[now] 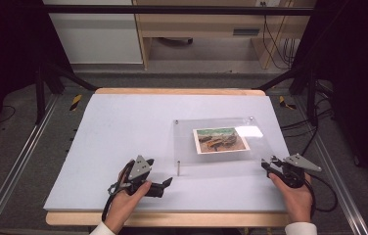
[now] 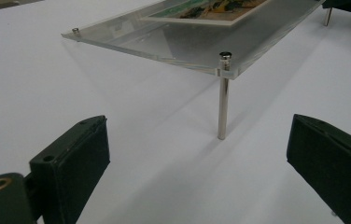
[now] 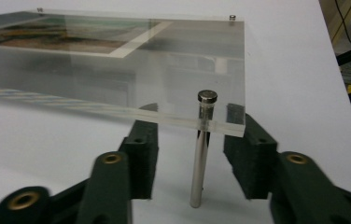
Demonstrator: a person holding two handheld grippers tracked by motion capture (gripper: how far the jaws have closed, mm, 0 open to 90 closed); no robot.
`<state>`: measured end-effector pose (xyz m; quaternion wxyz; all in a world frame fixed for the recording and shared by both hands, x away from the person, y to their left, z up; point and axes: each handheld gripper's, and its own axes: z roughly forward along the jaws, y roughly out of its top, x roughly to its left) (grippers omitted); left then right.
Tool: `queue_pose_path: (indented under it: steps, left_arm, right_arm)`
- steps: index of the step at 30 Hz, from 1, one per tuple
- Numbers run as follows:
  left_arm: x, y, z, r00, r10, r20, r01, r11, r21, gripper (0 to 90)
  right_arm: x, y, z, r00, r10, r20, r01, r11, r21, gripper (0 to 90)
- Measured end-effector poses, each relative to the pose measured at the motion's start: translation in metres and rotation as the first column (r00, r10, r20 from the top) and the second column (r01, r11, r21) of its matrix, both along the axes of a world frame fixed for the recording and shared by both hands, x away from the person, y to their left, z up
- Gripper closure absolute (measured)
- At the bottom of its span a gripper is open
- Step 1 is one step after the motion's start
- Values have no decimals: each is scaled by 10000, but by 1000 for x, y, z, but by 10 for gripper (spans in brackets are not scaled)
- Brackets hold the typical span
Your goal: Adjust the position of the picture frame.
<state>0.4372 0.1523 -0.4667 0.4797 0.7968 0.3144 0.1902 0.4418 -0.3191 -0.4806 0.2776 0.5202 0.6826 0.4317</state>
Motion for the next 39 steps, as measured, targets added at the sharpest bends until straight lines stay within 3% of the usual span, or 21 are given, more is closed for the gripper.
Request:
queue_pose_path:
  steps: [7, 10, 16, 20, 21, 23, 27, 28, 34, 39]
  left_arm:
    - [-1, -3, 0, 10000, -89, -42, 88, 9998, -175, 56]
    - [-1, -5, 0, 9999, -163, -20, 162, 9996, -245, 59]
    - [0, -13, -1, 9994, -353, -60, 350, 9987, -364, 134]
    - [6, -19, -2, 9995, -298, -49, 295, 9981, -546, 234]
    - [7, -21, -3, 9996, -283, -98, 276, 9972, -695, 323]
    - [10, -25, -4, 9996, -279, -61, 273, 9962, -826, 359]
    - [16, -32, -7, 9993, -86, -350, 50, 9946, -1039, 576]
    - [17, -33, -9, 9993, -29, -383, -14, 9937, -1117, 576]
    - [20, -40, -11, 9992, -88, -382, 18, 9836, -1802, 734]
    - [24, -38, -11, 9964, 150, -839, -372, 9622, -2697, 833]
  right_arm:
    - [1, -5, -2, 9997, 149, 195, -157, 9991, 398, 761]
    - [0, -7, -2, 9995, 173, 246, -190, 9972, 718, 809]
    - [-1, -9, 1, 9989, 113, 457, -150, 9967, 803, 843]
    - [-1, -10, 4, 9985, 79, 543, -131, 9954, 952, 845]
    - [0, -9, 7, 9983, 35, 582, -93, 9949, 1006, 846]
    - [0, -10, 8, 9982, 23, 608, -89, 9941, 1085, 845]
    - [1, -10, 12, 9979, -44, 644, -42, 9911, 1331, 845]
    - [1, -10, 12, 9979, -44, 644, -42, 9911, 1331, 845]
    - [1, -10, 13, 9978, -23, 656, -65, 9911, 1331, 845]
    - [1, -10, 13, 9980, -8, 632, -71, 9922, 1242, 845]
